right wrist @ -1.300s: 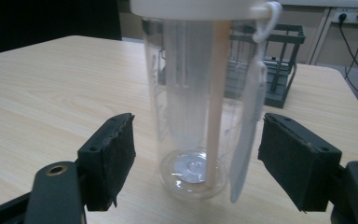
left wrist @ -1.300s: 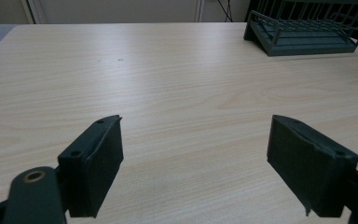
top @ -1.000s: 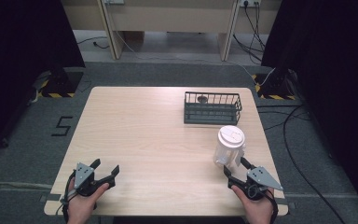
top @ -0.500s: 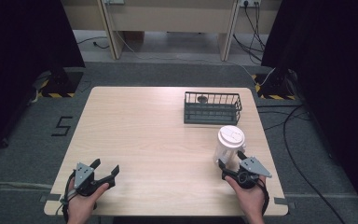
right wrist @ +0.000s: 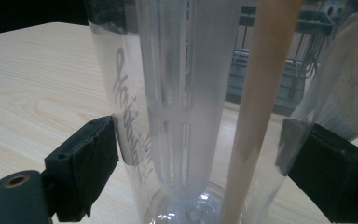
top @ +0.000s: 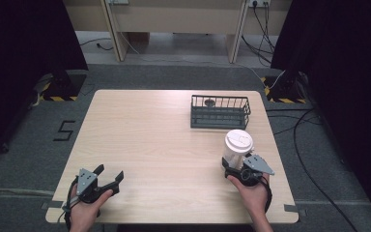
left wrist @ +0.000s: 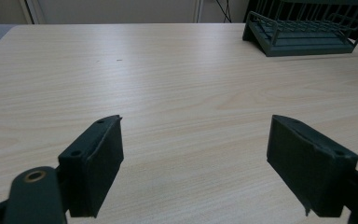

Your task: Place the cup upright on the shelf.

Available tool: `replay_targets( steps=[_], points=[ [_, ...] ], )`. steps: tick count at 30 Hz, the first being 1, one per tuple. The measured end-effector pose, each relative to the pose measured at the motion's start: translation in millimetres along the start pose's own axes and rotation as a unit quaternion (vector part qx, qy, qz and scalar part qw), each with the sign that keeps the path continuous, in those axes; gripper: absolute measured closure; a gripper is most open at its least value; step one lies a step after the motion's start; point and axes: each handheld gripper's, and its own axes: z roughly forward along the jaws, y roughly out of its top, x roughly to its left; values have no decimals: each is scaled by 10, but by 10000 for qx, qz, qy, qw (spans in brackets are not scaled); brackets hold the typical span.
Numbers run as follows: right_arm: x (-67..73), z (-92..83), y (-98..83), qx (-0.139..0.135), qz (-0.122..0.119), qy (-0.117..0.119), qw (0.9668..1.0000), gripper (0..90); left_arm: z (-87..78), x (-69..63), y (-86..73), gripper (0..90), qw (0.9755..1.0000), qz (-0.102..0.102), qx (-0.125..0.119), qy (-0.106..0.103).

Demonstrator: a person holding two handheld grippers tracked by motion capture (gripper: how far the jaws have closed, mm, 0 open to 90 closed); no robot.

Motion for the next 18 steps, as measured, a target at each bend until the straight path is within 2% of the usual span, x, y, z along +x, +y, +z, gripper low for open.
replay_targets(
  steps=[11, 18],
  points=[
    [-11, 78, -3, -164, -109, 75, 9998, 141, 0, -2, -2, 179, 10000, 6, 4, -16],
    [-34, 113, -9, -235, -72, 159, 9996, 178, -1, 1, -2, 179, 10000, -7, 1, -13]
  ],
)
